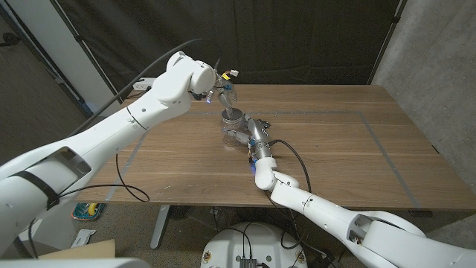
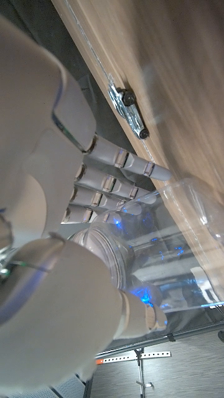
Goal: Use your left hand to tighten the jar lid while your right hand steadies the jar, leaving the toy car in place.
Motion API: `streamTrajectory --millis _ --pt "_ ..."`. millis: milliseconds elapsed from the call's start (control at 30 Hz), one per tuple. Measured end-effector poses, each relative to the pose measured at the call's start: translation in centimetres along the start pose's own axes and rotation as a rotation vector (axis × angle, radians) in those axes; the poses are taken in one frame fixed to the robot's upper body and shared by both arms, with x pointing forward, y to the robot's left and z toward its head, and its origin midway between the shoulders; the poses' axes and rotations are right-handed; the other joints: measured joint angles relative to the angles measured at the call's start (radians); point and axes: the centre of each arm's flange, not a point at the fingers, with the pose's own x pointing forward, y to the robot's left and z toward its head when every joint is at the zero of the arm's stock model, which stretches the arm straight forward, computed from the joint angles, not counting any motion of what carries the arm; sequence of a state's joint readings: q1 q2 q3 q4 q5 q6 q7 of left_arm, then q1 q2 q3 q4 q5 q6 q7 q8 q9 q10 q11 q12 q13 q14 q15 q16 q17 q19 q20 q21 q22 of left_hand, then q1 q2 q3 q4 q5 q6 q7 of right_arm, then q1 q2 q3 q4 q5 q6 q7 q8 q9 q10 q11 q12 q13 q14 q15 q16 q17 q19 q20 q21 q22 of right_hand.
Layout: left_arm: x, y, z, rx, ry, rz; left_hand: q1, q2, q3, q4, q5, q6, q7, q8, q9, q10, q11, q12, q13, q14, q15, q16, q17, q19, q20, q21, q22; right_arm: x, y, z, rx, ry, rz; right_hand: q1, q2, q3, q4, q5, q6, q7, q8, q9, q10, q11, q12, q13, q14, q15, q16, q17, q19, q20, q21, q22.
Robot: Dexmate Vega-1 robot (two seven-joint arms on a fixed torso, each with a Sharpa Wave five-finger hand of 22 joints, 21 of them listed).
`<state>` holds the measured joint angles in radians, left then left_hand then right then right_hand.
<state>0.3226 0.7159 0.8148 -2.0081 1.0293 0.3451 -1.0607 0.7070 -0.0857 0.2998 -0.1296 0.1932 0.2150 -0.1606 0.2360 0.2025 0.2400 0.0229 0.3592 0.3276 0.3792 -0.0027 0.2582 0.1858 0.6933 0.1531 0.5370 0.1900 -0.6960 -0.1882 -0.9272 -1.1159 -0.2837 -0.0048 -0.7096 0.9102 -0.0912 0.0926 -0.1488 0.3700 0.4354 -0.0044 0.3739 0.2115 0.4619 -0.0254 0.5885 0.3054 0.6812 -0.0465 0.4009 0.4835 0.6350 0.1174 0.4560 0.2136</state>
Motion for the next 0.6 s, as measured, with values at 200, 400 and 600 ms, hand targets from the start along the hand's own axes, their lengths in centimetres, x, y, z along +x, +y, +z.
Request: streamTrajectory --millis 200,400,600 --pt "1.1 -0.6 0.6 0.007 -0.008 -0.012 -0.012 -0.011 -0.009 0.009 0.000 0.012 0.002 0.000 0.000 0.030 -0.005 0.008 0.000 0.030 -0.012 0.000 0.000 0.033 -0.014 0.006 -0.002 0.1 0.0 0.0 0.007 -0.005 0.000 0.000 0.000 0.000 0.000 -0.001 0.000 0.000 0.000 0.000 0.000 0.000 0.000 0.000 0.002 -0.002 -0.006 0.002 -0.009 -0.002 0.000 0.000" --pt "1.9 -0.9 1.0 0.031 -0.011 -0.005 -0.021 -0.010 -0.017 0.009 0.000 0.025 -0.001 0.000 0.000 0.041 -0.005 0.008 0.005 0.032 -0.018 0.000 0.000 0.034 -0.016 0.007 -0.004 0.3 -0.1 -0.2 0.005 -0.005 0.000 0.000 0.000 0.000 0.000 -0.004 0.000 0.000 0.000 0.000 0.000 0.000 0.000 0.000 0.004 -0.004 -0.007 0.002 -0.009 -0.002 0.000 0.000" --pt "2.6 -1.2 1.3 0.042 -0.021 0.009 -0.003 0.008 -0.007 -0.001 0.000 0.069 -0.005 0.009 0.000 0.084 -0.026 0.022 0.009 0.072 -0.042 0.000 -0.005 0.076 -0.050 0.010 -0.004 0.3 -0.1 -0.3 0.008 -0.005 0.001 0.000 0.000 0.000 0.000 -0.007 0.000 0.000 0.000 0.000 0.000 0.000 0.000 0.004 0.006 -0.006 -0.015 0.005 -0.009 -0.001 0.008 0.000"
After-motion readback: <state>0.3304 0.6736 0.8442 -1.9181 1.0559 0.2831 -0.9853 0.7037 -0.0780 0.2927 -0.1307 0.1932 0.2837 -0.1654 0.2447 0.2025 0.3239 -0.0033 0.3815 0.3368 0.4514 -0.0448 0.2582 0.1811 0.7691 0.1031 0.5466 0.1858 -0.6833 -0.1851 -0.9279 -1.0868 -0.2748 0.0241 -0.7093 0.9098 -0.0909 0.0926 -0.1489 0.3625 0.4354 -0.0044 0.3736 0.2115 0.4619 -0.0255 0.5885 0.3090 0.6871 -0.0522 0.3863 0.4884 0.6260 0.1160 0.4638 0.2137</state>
